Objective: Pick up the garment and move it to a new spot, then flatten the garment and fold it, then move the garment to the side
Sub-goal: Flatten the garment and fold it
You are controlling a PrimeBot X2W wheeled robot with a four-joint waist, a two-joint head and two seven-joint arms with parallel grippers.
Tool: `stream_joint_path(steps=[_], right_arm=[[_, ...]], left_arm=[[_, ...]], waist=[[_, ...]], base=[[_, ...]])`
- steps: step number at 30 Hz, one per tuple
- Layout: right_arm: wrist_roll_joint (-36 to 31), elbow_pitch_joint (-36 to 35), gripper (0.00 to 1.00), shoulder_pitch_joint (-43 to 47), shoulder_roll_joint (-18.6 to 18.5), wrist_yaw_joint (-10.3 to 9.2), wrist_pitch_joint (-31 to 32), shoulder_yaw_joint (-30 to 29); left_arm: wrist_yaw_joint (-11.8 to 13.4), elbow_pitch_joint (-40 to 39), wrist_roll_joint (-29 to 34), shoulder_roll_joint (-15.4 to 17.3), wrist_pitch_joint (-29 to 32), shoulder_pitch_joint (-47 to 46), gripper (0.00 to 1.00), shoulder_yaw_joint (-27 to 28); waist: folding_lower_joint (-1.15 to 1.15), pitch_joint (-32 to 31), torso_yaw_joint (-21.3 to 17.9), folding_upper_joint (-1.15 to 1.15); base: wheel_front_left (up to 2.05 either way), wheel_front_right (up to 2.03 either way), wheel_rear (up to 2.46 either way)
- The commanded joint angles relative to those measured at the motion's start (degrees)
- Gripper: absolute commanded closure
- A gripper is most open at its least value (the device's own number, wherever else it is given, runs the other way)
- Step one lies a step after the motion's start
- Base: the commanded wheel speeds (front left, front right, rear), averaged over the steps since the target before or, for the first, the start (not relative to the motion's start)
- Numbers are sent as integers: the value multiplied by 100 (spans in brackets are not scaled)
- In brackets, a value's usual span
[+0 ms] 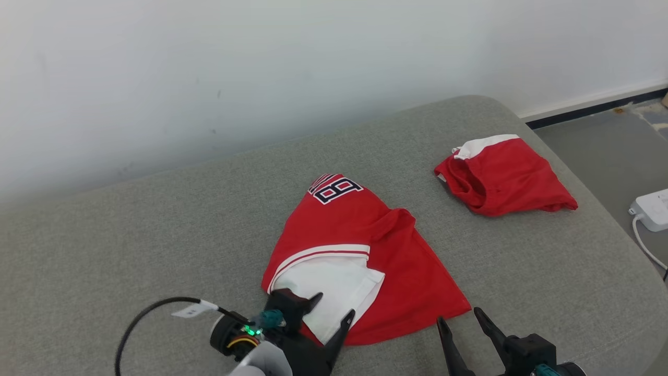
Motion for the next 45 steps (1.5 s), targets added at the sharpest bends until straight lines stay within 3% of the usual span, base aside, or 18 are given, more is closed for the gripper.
stream_joint_path(steps=[1,5,8,17,18,19,20,22,23,30,34,39,45], right_arm=[[-19,-17,0,-2,-13,-2,-3,22],[-29,-39,0,-55,-24,-2,14,62],[-33,-62,0,-87,-54,-2,25,83],[3,-55,0,-124,-60,-2,-6,121],[7,-51,0,-122,-62,-2,-10,112],[9,-49,0,-115,-65,-2,-12,104],[9,-49,0,-115,-65,-2,-12,104],[1,-41,0,-93,-66,-2,-11,93],[-5,-38,0,-86,-66,-2,-6,92],[-15,-54,0,-54,-63,-2,20,102],[-13,-73,0,-10,-81,-2,41,40],[-41,-120,0,83,-67,-2,42,-37],[-41,-142,0,87,-35,-2,36,-56]], left_arm=[[-39,-49,96,-19,31,130,0,-156],[32,61,347,-71,20,178,0,-453],[406,500,570,-90,-182,20,0,-441],[535,1154,475,-176,-543,-123,0,-342],[545,1183,432,-194,-610,-119,19,-308],[547,1216,399,-207,-665,-108,49,-278],[547,1216,399,-207,-665,-108,49,-278],[539,1291,331,-230,-733,-102,96,-261],[539,1323,307,-241,-742,-99,100,-264],[572,1474,186,-267,-885,-215,100,-183],[751,1203,32,-113,-1203,-333,100,172],[1072,209,-321,312,-1485,-280,100,989],[1191,-1189,-757,1146,-1329,-24,100,1845]], waist=[[0,47,-72,0],[0,149,-289,0],[0,251,-581,0],[0,339,-837,0],[0,339,-838,0],[0,335,-834,0],[0,335,-834,0],[0,316,-813,0],[0,305,-800,0],[0,233,-633,0],[0,174,-445,0],[0,113,-111,0],[0,54,173,0]], base=[[0,0,0],[0,0,0],[0,0,0],[0,0,0],[0,0,0],[0,0,0],[0,0,0],[0,0,0],[0,0,0],[0,0,0],[0,0,0],[0,0,0],[0,0,0]])
